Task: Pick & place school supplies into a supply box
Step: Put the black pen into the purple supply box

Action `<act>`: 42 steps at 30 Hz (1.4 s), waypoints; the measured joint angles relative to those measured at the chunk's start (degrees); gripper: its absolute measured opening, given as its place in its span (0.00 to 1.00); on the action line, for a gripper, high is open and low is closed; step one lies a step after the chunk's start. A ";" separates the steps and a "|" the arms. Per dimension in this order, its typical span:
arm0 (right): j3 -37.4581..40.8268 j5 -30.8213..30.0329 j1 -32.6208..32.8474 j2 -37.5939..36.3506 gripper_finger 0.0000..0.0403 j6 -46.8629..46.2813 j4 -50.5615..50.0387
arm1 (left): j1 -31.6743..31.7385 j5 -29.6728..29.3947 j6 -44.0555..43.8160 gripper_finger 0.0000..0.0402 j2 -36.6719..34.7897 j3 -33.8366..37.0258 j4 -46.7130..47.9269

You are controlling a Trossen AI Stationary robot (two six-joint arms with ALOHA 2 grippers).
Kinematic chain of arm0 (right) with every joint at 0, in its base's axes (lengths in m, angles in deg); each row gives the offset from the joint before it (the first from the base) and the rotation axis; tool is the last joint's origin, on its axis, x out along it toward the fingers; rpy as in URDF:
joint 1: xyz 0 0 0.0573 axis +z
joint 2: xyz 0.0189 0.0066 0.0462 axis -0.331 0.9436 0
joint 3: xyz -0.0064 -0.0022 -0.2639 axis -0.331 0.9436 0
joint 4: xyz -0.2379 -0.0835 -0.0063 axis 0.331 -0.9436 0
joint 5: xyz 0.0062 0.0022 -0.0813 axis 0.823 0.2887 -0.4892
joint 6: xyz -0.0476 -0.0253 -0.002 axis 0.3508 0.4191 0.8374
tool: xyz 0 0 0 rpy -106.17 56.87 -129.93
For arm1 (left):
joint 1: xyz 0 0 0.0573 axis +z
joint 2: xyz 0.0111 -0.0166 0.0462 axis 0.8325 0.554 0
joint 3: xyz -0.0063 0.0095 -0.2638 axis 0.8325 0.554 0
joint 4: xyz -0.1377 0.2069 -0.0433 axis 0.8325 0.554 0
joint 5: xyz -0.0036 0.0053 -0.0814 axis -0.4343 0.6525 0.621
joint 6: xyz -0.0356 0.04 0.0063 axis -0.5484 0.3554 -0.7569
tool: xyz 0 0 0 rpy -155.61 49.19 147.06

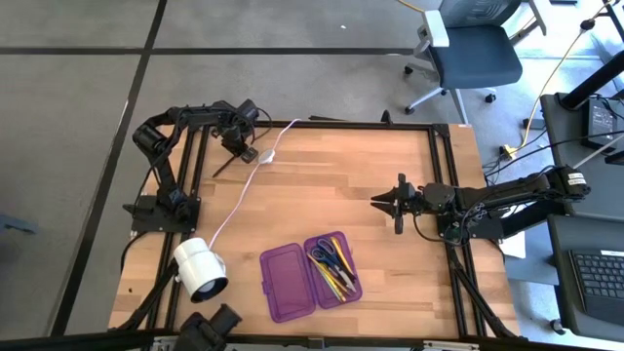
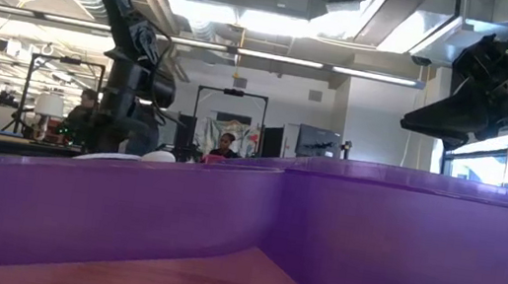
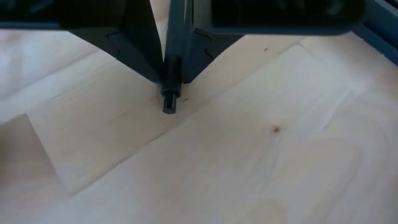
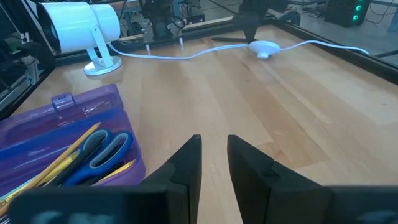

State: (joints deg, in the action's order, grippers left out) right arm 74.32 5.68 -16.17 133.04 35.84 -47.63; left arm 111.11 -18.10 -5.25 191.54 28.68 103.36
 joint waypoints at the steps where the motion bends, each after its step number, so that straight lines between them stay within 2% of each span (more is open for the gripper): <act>1: 0.00 0.02 0.00 0.00 0.20 0.00 0.01 | -0.15 -0.07 0.49 0.13 0.00 0.00 -0.04; 10: 0.00 0.12 0.00 0.00 0.20 0.00 0.02 | -0.64 -0.43 0.75 0.05 -0.02 -0.04 0.37; 18: 0.00 0.12 0.01 0.00 0.20 0.01 0.03 | -1.14 0.46 0.18 0.05 -1.53 0.26 2.18; 28: 0.00 0.12 0.00 0.00 0.20 0.00 0.03 | -5.09 2.20 -0.26 0.05 -8.16 0.20 2.68; 32: 0.00 0.12 0.01 0.00 0.20 0.00 0.03 | -7.86 2.12 -1.99 0.05 -11.95 0.17 2.66; 37: 0.00 0.11 0.00 0.00 0.20 0.02 0.06 | -13.85 8.97 -3.89 0.05 -16.03 0.11 -0.49; 42: 0.00 -2.19 0.02 0.00 0.20 0.34 0.55 | -22.79 12.02 -7.03 0.05 -17.31 0.06 -7.54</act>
State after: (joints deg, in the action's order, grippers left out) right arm 74.32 3.49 -16.15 133.05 36.19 -47.08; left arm 88.32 -6.08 -12.27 174.23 28.74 95.82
